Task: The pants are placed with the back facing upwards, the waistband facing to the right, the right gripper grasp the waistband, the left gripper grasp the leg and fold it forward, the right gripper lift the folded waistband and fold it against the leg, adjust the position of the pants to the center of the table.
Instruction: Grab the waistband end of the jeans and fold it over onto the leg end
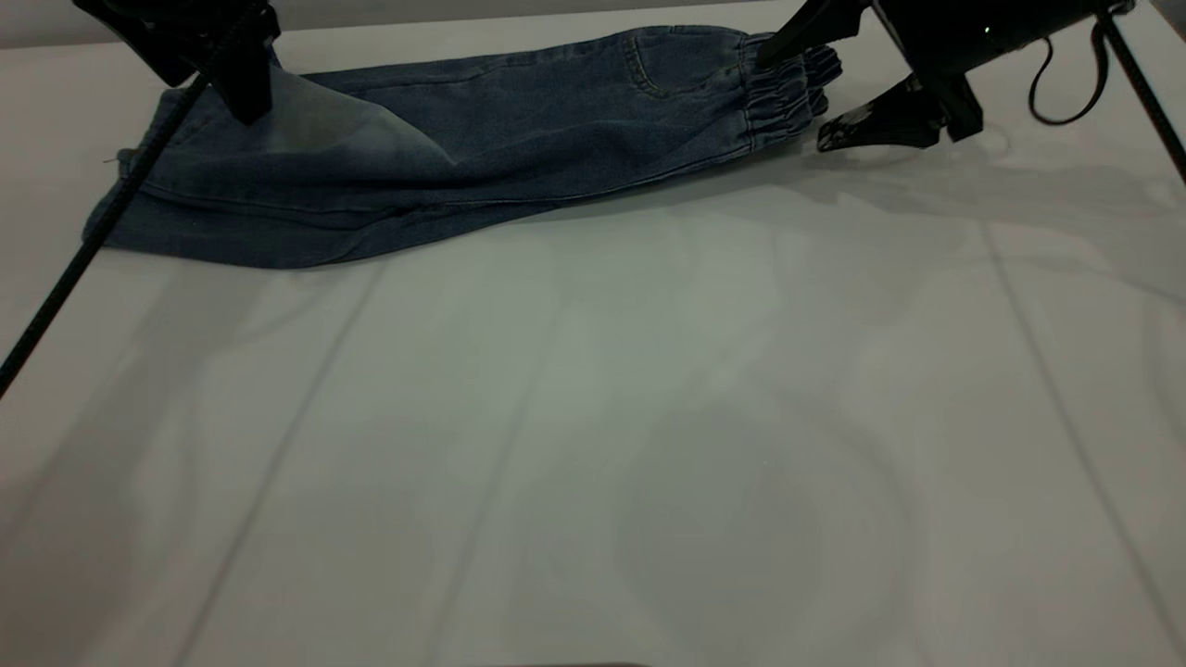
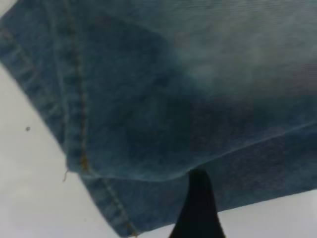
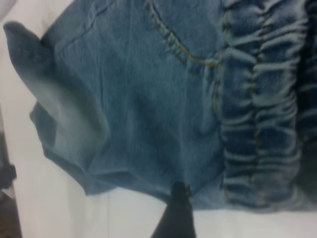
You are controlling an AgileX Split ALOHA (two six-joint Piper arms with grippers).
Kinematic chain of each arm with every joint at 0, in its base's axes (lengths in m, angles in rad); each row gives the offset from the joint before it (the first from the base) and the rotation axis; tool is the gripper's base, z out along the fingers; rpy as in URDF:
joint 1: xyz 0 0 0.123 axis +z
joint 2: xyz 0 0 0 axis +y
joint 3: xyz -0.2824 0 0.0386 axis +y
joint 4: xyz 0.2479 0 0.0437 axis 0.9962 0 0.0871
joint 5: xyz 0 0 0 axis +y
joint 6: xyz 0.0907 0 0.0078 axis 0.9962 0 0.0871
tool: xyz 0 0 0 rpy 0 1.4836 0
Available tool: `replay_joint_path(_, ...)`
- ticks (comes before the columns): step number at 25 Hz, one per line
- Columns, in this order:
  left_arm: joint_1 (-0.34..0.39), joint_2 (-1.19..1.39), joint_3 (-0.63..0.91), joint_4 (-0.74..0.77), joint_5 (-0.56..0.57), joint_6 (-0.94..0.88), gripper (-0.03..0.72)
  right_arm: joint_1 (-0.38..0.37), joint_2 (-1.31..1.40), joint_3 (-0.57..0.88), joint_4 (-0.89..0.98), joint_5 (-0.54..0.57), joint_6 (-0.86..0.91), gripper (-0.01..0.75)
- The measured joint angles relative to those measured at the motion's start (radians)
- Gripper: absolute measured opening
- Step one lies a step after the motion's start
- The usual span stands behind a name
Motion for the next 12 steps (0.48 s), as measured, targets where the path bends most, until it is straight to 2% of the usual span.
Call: replay_joint_path(12, 0.000, 0.000, -0.003, -0.086, -0.009, 0.018, 0.535, 0.033, 0.100, -0.067, 0.199, -0.054, -0.093, 0.568)
